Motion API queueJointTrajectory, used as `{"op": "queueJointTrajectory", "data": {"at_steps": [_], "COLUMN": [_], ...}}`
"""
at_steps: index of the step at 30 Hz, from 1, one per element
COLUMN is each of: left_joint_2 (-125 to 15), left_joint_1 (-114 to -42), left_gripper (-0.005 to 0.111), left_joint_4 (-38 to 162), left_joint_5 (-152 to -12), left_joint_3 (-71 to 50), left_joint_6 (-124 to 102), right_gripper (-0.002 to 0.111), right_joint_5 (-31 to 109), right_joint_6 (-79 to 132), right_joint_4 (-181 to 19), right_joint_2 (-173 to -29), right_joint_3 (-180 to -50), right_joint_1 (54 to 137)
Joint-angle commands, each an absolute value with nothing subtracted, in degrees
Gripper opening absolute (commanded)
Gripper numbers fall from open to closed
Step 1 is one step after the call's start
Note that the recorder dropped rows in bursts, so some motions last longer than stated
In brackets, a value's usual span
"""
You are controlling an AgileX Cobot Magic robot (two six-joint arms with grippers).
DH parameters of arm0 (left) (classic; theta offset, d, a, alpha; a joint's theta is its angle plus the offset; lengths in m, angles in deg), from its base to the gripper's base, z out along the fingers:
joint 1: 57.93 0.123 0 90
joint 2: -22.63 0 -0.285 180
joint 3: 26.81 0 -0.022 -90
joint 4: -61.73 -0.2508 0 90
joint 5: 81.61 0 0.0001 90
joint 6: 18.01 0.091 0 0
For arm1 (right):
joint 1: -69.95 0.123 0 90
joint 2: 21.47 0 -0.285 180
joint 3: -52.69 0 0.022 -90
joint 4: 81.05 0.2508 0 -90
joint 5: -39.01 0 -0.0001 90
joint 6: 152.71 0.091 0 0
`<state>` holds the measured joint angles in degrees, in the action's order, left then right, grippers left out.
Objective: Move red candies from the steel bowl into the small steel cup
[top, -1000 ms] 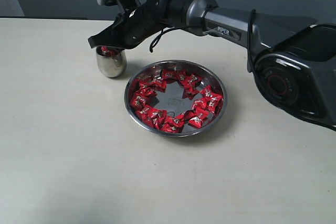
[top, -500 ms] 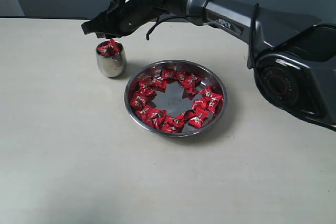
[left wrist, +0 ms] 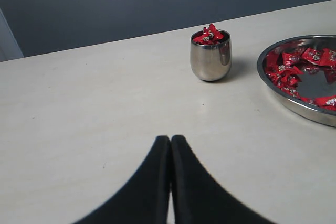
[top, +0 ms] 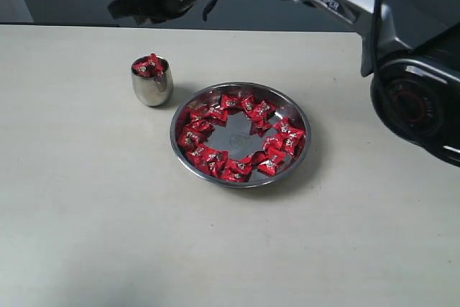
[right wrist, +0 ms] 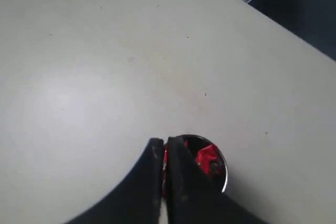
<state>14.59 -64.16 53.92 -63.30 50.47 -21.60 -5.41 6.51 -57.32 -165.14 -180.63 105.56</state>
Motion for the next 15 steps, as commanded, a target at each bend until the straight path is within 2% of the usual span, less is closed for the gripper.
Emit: {"op": "queueJointTrajectory", "data": {"at_steps": [1,7,9,15], "left_joint_2": [14.84,14.84,14.84,14.84], "left_joint_1": [-64.33,-64.33,-64.33,-64.33], "left_gripper": [0.0,0.0,0.0,0.0], "left_joint_4": [53.98,53.98,53.98,53.98], "left_joint_5": [-63.84,-63.84,-63.84,-63.84], "left_joint_3": [50.41,50.41,50.41,50.41], "left_joint_6": [-21.91,-21.91,-21.91,-21.91], "right_gripper": [0.0,0.0,0.0,0.0], "right_joint_5": [-11.52,-15.44,-15.47,-4.35], "right_joint_6": [8.02,13.37,13.37,12.78], "right_joint_4": [-62.8,-66.51,-63.77,-69.17], "right_joint_2": [-161.97,-161.05,-157.68,-133.01], "right_joint_3": [-181.11,-180.21,-175.02,-144.13], "right_joint_1": [105.35,105.24,105.24,103.06]}}
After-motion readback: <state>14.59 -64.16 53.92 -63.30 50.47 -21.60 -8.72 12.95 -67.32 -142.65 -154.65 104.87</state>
